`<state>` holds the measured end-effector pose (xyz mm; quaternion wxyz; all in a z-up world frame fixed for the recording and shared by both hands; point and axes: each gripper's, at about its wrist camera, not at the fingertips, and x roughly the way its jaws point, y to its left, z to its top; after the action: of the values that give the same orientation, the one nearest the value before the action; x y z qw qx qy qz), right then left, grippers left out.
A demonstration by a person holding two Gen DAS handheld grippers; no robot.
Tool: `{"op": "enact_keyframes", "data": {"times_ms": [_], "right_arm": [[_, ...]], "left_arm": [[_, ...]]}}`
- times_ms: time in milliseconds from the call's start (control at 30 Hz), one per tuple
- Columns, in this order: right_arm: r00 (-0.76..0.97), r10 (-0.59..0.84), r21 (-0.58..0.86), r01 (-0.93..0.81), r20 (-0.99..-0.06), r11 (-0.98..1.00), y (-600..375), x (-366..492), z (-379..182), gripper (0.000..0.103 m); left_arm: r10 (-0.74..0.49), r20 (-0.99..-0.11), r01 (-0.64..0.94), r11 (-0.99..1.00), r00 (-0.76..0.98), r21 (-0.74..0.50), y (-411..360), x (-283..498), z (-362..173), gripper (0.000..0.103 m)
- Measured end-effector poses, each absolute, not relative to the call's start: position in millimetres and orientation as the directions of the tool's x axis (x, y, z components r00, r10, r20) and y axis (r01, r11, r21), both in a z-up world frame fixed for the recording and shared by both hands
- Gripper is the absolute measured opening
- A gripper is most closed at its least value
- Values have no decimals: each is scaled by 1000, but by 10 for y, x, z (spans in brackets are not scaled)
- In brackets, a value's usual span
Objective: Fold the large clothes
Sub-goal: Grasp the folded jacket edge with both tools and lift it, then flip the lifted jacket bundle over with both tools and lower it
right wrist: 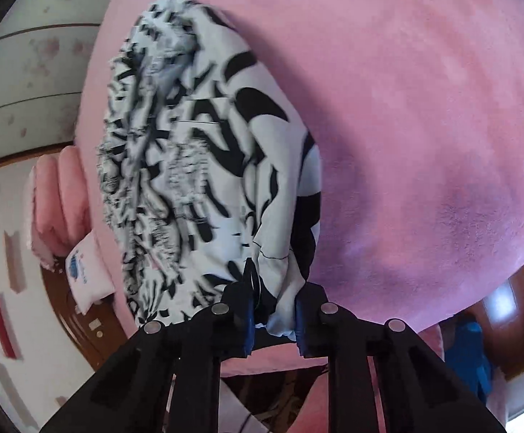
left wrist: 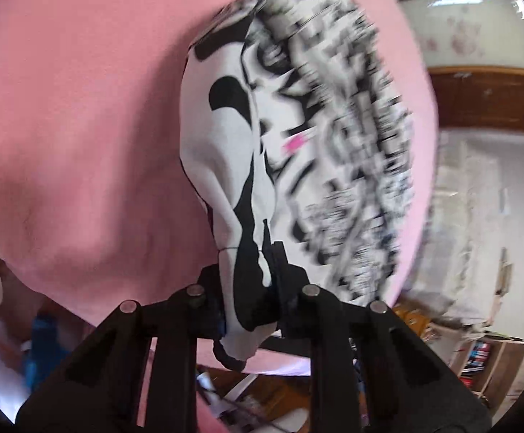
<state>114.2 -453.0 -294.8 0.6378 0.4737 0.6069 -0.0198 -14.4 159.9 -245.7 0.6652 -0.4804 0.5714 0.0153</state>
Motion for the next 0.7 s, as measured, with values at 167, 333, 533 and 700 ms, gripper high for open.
{"op": "enact_keyframes", "data": {"times_ms": [167, 333, 533, 700], "right_arm": [[374, 552, 665, 471, -746, 580, -4491, 1375, -2369, 16], [496, 563, 744, 338, -661, 577, -4654, 1716, -1741, 15], [546, 578, 778, 257, -606, 573, -4737, 2303, -1382, 14], [583, 536, 761, 245, -611, 601, -4764, 2945, -1159, 14]], "left_arm": [[-484, -750, -505, 554, 452, -662, 1646, 13, -1836, 14], [-459, -685, -430, 546, 565, -720, 1754, 315, -1207, 14], [-509, -638, -432, 472, 579, -769, 1945, 916, -883, 13], [-535, -625, -422, 463, 568, -780, 2114, 1621, -785, 13]]}}
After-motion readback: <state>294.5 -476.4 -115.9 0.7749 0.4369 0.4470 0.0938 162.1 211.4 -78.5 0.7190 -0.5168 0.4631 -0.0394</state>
